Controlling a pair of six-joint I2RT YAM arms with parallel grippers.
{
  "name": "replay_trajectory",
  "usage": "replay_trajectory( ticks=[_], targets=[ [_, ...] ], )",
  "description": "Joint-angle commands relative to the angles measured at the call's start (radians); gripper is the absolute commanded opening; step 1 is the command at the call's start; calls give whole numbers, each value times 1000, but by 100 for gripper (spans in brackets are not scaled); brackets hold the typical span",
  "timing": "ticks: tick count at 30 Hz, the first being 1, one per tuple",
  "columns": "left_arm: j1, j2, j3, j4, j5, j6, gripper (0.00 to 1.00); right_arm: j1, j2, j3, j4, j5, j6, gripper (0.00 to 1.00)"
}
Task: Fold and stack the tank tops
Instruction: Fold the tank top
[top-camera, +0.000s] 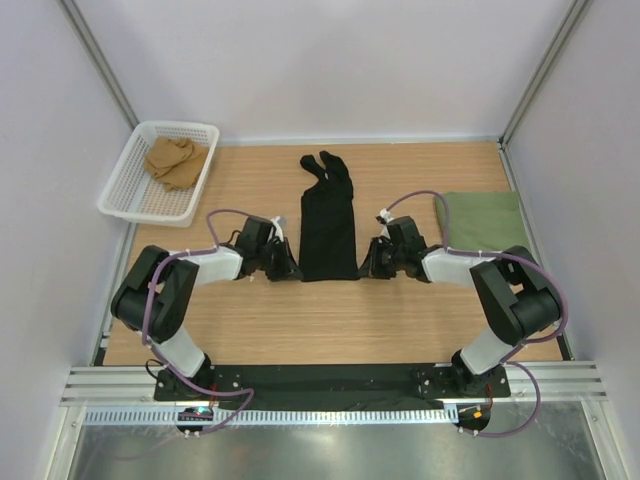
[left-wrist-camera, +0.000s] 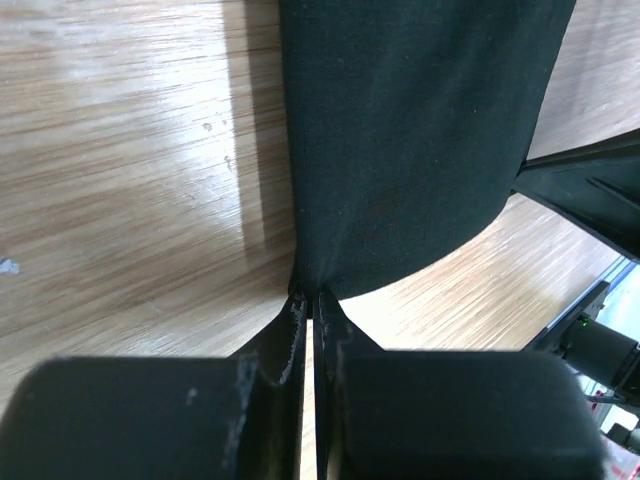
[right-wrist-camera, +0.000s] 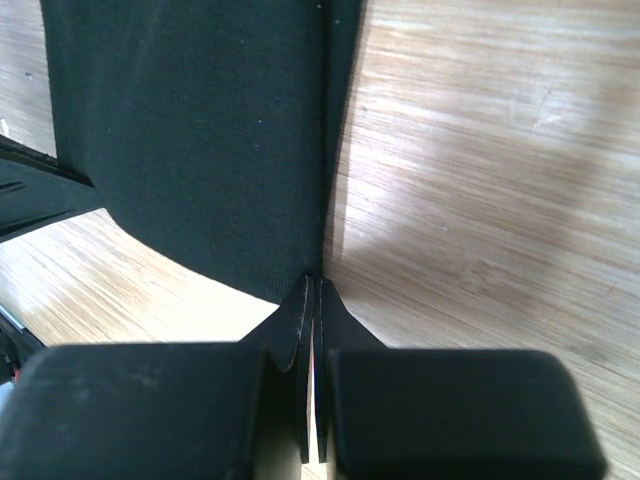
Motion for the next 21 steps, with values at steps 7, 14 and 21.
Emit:
replay_trajectory(
  ticks=[7,14,21],
  targets=[
    [-79,-82,-92,-81,-66,-41,0,27,-130,-88,-66,1,37,1],
    [-161,-243,-138,-157,-110,-102,0,72,-383,-132,-273,83,52,1],
    [-265,-405,-212,-190,-150,-191,0,165,-550,-191,-373,122,121,1]
  ],
)
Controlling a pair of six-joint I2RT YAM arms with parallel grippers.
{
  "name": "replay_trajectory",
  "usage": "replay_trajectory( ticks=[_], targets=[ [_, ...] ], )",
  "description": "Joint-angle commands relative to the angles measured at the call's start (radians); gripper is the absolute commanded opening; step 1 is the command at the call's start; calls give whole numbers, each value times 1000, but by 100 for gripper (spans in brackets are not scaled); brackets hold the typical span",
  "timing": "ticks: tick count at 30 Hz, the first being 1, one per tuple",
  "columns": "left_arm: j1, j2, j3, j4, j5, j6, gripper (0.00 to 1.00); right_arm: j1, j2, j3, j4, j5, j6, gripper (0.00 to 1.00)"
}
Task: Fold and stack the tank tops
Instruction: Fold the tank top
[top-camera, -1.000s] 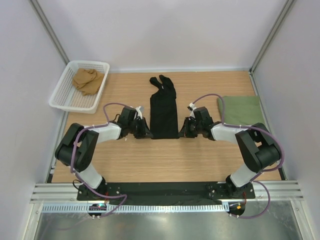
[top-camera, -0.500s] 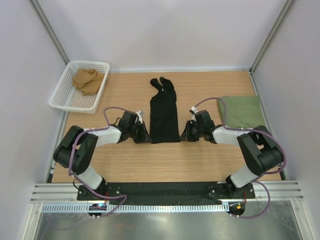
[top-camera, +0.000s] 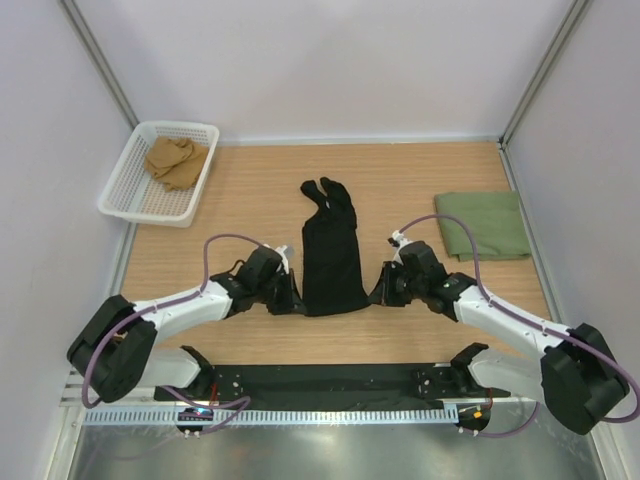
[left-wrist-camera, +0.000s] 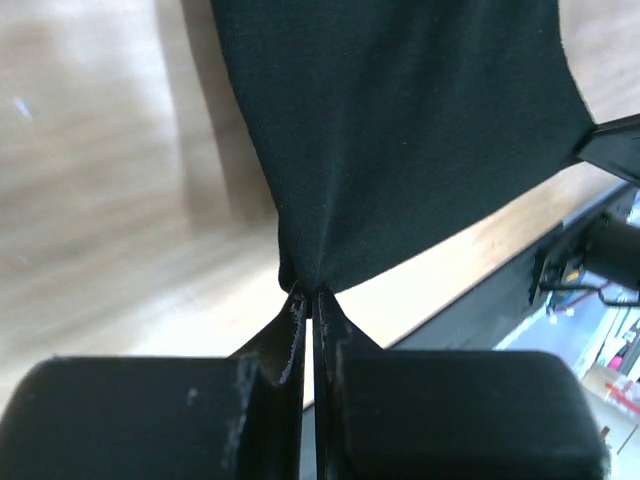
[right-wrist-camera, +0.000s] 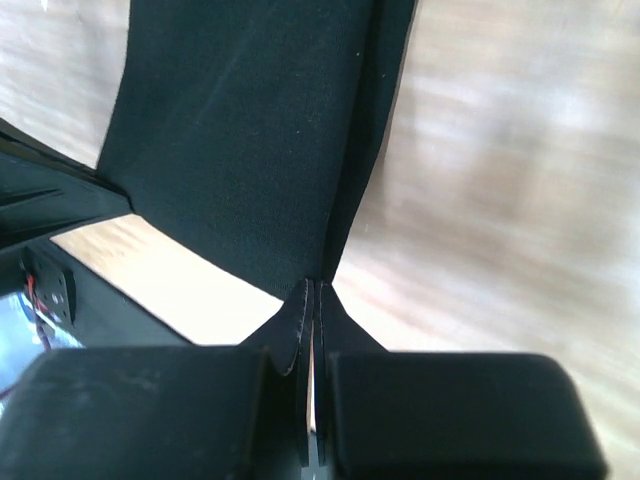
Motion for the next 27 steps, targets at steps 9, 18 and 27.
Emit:
replay_trajectory(
  ticks=[9,18,27],
  targets=[
    [-153,-182,-58,-130,-66,-152,0,239,-169,12,-193,148,169,1],
    [-219,-313,47,-301,-89,-183,0,282,-302,136,-371,216,176,1],
    [-238,-382,121,-354,-57,-217,0,283,-376,223,-461,237,183,1]
  ],
)
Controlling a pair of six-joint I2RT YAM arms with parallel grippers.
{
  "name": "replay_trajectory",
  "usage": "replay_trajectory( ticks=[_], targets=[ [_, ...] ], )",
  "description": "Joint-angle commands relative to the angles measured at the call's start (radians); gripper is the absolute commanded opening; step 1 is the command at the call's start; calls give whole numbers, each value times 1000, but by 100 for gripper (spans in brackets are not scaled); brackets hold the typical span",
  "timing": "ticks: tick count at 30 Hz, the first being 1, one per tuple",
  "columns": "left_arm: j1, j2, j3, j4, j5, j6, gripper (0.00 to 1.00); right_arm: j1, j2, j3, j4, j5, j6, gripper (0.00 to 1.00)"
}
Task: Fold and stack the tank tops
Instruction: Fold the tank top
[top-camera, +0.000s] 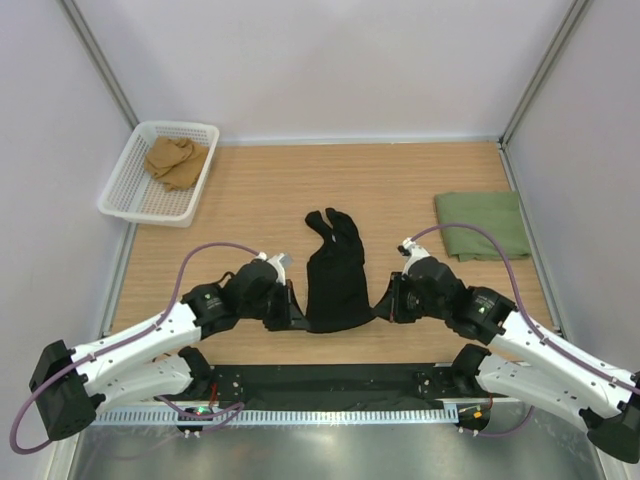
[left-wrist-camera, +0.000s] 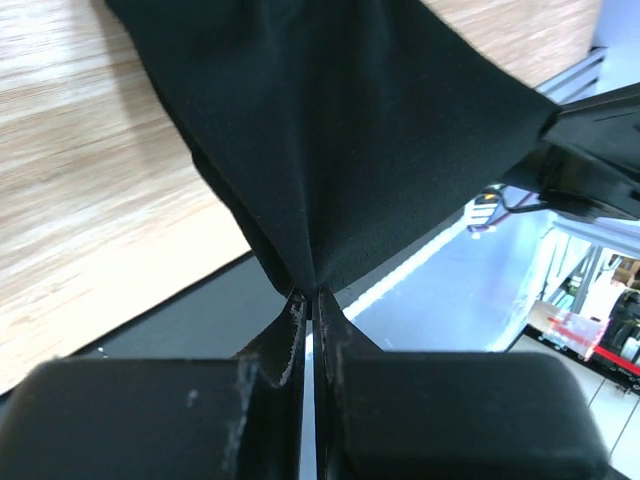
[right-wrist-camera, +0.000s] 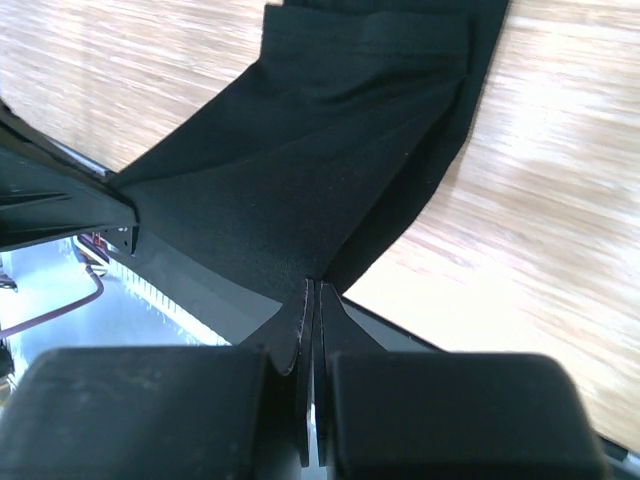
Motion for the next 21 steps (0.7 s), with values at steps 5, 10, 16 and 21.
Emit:
replay_trajectory(
  ticks=[5,10,16,21],
  targets=[
    [-4,-7,100,-44,65,-41,0,5,-9,176,-117,88,-21,1],
    [-6,-2,134,-52,66,-60,1,5,11,238,-147,159,-46,1],
    [-1,51,212,-66,47,-52,3,2,91,310,-158,243,-96,1],
    [13,102,231,-35,68,-69,2,0,171,361,-144,315,-131,1]
  ],
)
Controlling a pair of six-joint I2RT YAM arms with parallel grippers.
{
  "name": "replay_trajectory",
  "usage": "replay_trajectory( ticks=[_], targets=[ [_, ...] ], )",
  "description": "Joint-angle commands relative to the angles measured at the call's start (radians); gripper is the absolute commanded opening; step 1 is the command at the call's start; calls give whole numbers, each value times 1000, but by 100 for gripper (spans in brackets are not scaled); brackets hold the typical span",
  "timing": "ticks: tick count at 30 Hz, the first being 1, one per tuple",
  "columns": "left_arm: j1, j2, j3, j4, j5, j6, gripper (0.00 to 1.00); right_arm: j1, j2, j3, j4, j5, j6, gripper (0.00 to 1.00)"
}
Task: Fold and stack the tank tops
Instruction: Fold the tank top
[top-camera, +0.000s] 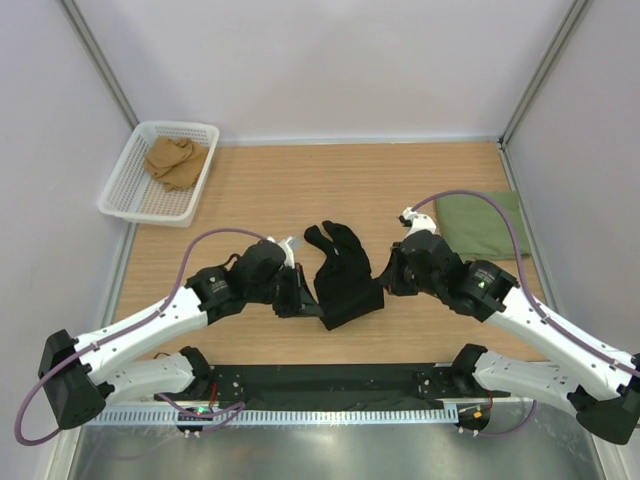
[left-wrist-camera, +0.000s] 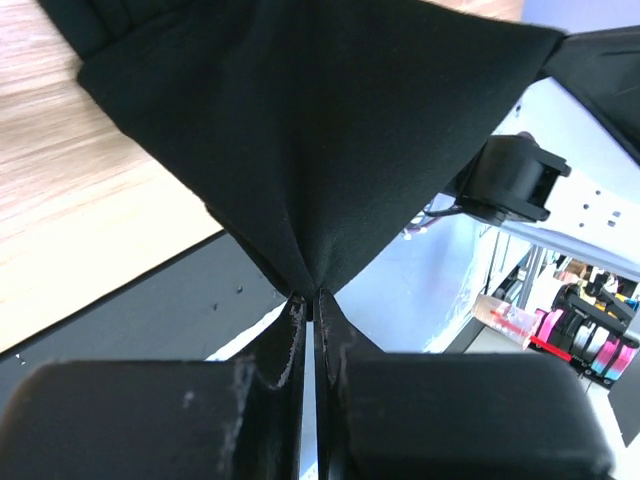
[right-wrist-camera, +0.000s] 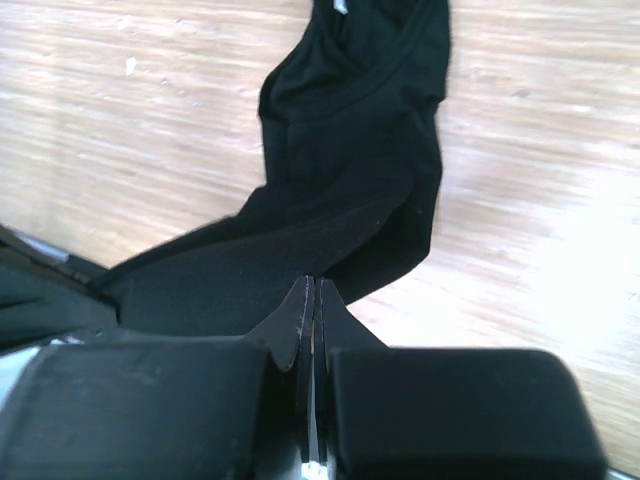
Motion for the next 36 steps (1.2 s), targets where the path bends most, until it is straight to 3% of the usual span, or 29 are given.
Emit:
replay_trajectory(
  ticks=[1,8,18,27,36],
  targets=[
    [22,19,33,24,34,-17,2,-4,29,69,22,91,-50,1],
    [107,45,34,73,106,-22,1,-72,109,92,70,82,-103,1],
    [271,164,89,127,236,20,0,-281,258,147,194,-95,-203,1],
    [398,344,186,153,321,69,0,-382,504,285,285,-227,-255,1],
    [545,517,260,213,390,84,0,-394,764,472,338,-256,-291,1]
  ],
)
